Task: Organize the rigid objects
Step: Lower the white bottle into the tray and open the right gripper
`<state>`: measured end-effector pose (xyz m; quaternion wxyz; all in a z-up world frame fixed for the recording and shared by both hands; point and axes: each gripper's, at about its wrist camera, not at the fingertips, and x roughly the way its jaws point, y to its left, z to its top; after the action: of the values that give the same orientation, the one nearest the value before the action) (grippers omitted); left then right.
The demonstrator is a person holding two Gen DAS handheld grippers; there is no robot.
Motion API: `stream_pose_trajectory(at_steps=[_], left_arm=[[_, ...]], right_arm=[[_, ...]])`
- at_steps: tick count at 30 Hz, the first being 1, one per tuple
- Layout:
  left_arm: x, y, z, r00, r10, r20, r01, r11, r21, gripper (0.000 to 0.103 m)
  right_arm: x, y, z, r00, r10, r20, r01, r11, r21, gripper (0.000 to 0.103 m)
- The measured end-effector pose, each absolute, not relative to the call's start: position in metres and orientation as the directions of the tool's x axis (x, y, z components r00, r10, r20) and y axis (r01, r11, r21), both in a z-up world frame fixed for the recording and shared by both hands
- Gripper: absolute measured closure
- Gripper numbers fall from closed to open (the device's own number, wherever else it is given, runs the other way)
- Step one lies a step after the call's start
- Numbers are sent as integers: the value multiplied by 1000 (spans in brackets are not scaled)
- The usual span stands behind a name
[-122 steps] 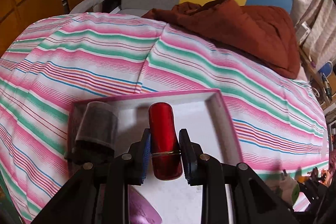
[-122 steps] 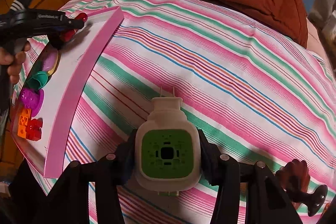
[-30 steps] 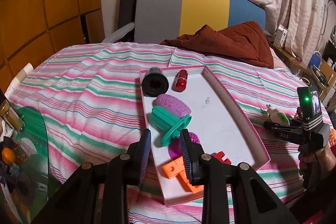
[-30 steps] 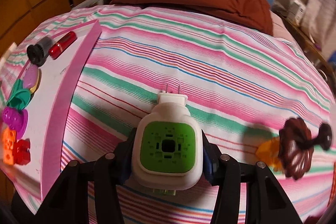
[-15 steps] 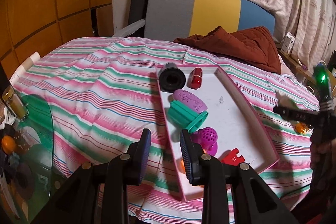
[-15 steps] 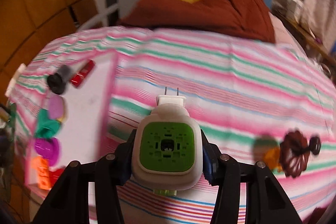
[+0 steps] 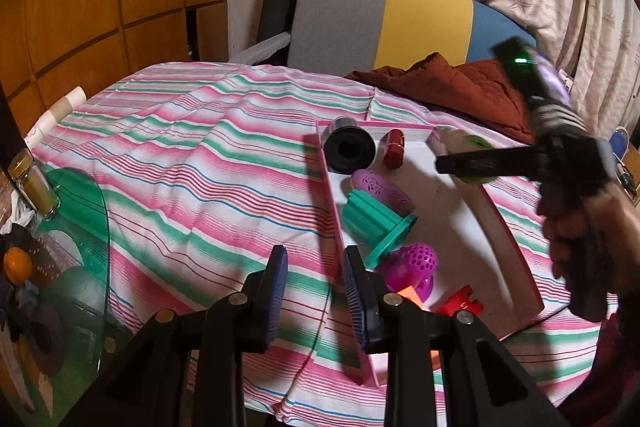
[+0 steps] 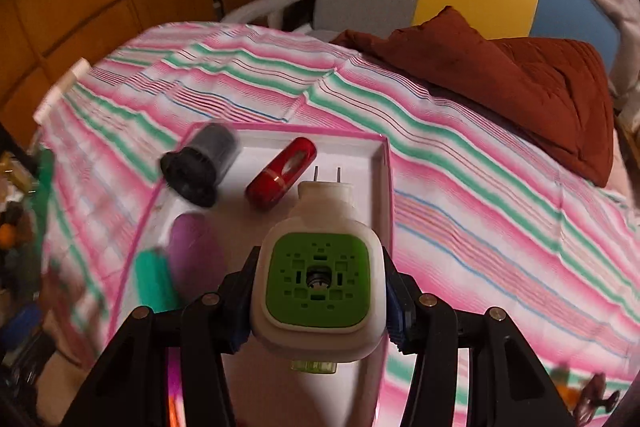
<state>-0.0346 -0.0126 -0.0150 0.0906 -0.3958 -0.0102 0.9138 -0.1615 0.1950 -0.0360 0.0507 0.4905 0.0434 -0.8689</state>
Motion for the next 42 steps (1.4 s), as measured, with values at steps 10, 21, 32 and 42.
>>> stream_pose_trajectory(at_steps=[10, 21, 32, 42], left_arm=[[-37, -18, -17, -666, 167, -727, -139, -985, -98, 75], [-35, -15, -19, -659, 172, -732, -149, -984, -96, 75], [-33, -13, -20, -659, 172, -732, -154, -984, -93, 75], [-32, -8, -22, -655, 158, -739, -159, -985, -70, 75]], right_arm=[[-190, 187, -69, -464, 19, -886, 115, -990, -82, 51], [-183, 194, -70, -485, -31, -874, 91, -996, -14, 41], [-164, 197, -69, -504, -59, -862, 79, -997, 22, 36], [-141, 201, -54, -552, -86, -829, 84, -995, 47, 31]])
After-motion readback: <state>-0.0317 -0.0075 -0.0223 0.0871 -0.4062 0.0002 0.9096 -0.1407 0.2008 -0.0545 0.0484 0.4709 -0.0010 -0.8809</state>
